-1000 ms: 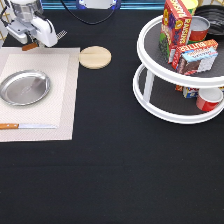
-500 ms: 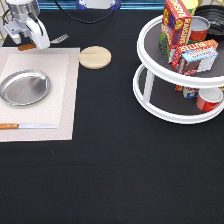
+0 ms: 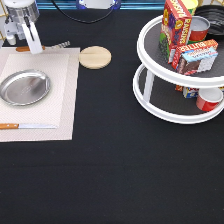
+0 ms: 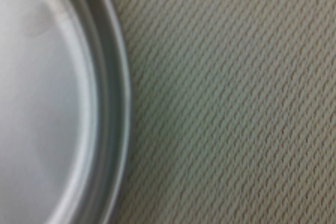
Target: Arrange plate and fork
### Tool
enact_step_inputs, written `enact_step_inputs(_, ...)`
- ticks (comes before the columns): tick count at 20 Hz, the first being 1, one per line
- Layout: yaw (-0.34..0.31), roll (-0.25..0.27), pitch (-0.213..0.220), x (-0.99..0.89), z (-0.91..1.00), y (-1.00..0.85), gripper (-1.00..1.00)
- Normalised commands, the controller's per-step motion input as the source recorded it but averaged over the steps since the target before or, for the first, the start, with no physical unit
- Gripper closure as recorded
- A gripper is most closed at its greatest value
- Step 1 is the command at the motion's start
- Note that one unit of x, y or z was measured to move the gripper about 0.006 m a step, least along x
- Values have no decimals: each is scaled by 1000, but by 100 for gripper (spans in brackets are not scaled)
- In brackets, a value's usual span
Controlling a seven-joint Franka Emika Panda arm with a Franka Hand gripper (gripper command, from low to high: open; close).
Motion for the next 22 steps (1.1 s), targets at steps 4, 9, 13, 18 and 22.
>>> enact_step_inputs(4, -250, 20, -58, 0, -154, -223, 100)
enact_step_inputs(9, -236, 1, -64, 0, -362, -293, 100)
enact_step_inputs(13, -226, 0, -50, 0, -321, -334, 100)
enact_step_inputs(18, -192, 15, -7, 16, -98, -371, 100)
enact_step_inputs(22, -160, 20, 0, -28, 0, -288, -100)
